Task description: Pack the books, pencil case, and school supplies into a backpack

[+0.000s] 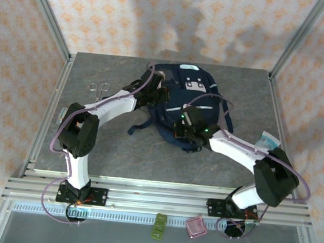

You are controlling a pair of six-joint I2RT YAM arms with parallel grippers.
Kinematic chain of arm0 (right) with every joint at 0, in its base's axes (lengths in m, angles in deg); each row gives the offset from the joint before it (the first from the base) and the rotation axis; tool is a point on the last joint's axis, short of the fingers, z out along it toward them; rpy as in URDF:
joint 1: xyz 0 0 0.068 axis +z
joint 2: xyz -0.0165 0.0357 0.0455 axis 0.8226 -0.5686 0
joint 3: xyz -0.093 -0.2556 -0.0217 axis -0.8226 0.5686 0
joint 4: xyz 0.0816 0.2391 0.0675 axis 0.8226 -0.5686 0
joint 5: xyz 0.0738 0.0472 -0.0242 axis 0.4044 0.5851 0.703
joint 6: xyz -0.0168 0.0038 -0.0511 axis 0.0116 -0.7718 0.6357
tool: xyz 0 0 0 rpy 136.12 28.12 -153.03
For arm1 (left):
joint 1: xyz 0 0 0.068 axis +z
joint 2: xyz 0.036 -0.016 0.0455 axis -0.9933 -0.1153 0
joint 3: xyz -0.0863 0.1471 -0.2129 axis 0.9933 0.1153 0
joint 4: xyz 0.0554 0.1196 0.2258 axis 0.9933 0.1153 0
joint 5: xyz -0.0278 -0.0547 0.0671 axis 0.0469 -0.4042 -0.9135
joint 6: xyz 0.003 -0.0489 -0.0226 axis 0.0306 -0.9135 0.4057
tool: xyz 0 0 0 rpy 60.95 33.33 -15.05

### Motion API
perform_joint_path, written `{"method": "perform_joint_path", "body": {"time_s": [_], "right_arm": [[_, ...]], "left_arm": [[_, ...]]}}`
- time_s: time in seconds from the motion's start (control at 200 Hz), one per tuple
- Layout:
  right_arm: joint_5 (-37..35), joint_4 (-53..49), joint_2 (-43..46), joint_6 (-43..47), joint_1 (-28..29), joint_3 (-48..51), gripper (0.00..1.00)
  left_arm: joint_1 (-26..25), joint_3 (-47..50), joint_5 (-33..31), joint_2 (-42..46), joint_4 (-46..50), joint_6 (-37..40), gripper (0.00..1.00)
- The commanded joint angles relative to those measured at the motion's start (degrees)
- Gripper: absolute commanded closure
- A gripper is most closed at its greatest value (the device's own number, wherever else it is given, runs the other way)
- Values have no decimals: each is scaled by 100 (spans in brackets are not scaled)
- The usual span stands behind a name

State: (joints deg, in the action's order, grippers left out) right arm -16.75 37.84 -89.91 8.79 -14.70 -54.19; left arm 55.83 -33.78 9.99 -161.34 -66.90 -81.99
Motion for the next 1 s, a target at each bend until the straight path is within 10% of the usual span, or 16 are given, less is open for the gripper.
{"method": "perform_joint_path", "body": {"time_s": [0.0, 0.18, 0.726, 0.996], "right_arm": [[865, 696, -335, -478, 216, -226, 100], [697, 890, -737, -639, 210, -540, 100], [646, 1000, -842, -664, 216, -555, 100], [193, 382, -799, -622, 119, -715, 100]], "left_arm": [[92, -361, -409, 26, -516, 180, 82], [98, 694, -342, 792, -670, -152, 57], [-544, 2433, -747, 1422, -1047, -1095, 48], [-458, 2078, -1177, 1008, -804, -1060, 100]]}}
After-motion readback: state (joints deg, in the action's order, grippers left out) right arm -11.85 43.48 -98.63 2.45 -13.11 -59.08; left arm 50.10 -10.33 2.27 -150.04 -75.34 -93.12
